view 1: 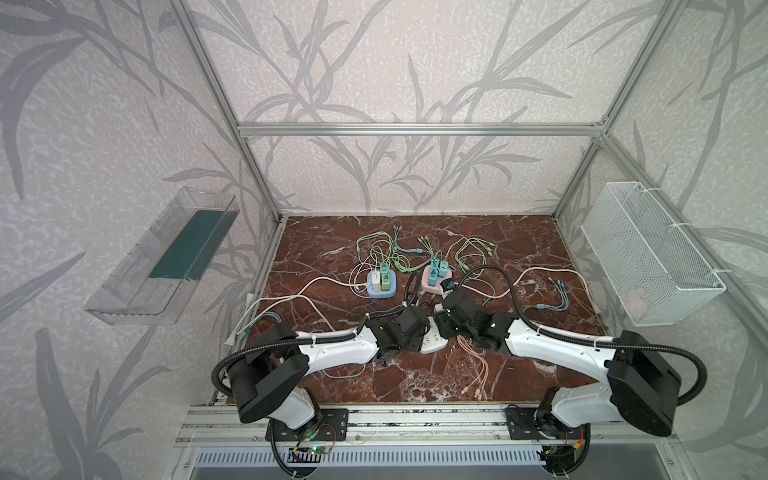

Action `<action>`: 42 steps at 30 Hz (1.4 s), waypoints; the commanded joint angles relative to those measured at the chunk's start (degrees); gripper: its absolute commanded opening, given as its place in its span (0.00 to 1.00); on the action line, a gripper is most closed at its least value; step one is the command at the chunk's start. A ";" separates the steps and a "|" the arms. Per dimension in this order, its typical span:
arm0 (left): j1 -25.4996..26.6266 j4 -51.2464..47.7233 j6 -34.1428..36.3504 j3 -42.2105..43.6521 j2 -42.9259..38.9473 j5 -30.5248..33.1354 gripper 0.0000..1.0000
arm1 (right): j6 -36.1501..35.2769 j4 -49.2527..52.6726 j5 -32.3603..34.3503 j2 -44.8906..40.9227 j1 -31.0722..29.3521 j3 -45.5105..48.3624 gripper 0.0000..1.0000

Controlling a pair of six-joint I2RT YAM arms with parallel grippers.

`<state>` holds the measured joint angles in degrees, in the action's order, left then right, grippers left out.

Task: Pull the plug off the socket
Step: 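Pull the white charger out of the strip with the right gripper, then set the white charger down with right gripper while left gripper moves to blue strip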

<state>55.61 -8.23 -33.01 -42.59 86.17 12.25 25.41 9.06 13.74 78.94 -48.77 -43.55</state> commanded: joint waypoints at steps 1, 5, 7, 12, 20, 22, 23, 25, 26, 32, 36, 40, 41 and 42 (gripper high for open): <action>-0.16 -1.11 0.98 0.34 -3.00 -0.91 0.67 | -0.51 2.29 -2.50 -2.54 1.84 -1.46 0.30; -0.15 2.19 2.38 1.67 -5.45 -0.37 0.68 | -0.82 4.15 -5.24 -1.46 4.47 -2.30 0.31; -0.16 1.82 2.68 1.25 -7.09 -0.26 0.69 | -0.69 5.35 -6.70 -0.85 5.38 -2.96 0.31; -0.45 -0.38 4.86 0.15 -13.30 3.55 0.75 | -1.85 9.02 -7.88 0.79 7.04 -6.52 0.31; -5.95 -5.99 4.92 0.68 -20.69 5.88 0.86 | -3.02 16.05 -9.62 6.04 9.36 -11.74 0.32; -7.36 -7.29 5.15 0.71 -22.04 6.12 0.88 | -3.17 17.30 -10.15 7.36 9.89 -12.69 0.32; -7.96 -8.00 5.39 0.58 -22.80 6.34 0.89 | -3.21 18.16 -10.31 8.14 10.05 -13.39 0.32; -9.34 -9.25 5.57 0.64 -23.94 6.69 0.90 | -3.48 19.76 -10.56 9.62 10.28 -14.71 0.32; -9.93 -9.58 5.73 0.81 -24.56 6.59 0.90 | -3.67 20.61 -10.66 10.51 10.35 -15.49 0.32; -13.81 -9.00 6.03 2.07 -26.38 4.99 0.92 | -3.31 24.56 -10.54 15.55 10.62 -18.87 0.34; -18.41 -8.47 6.88 0.84 -23.90 3.44 0.93 | -2.97 26.58 -10.86 16.70 11.45 -19.61 0.34; -23.50 -8.29 7.75 -2.68 -18.39 -0.52 0.90 | -3.07 27.75 -12.34 17.11 12.66 -20.12 0.35; -24.27 -8.24 8.14 -3.78 -16.73 -1.20 0.89 | -3.13 28.30 -12.69 17.45 12.94 -20.64 0.36; -24.82 -8.43 8.35 -4.82 -15.31 -1.47 0.88 | -3.24 28.82 -13.14 18.00 13.16 -21.00 0.37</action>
<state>32.21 -16.03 -25.80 -43.72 68.27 13.19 22.41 34.98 2.00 95.81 -36.36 -62.22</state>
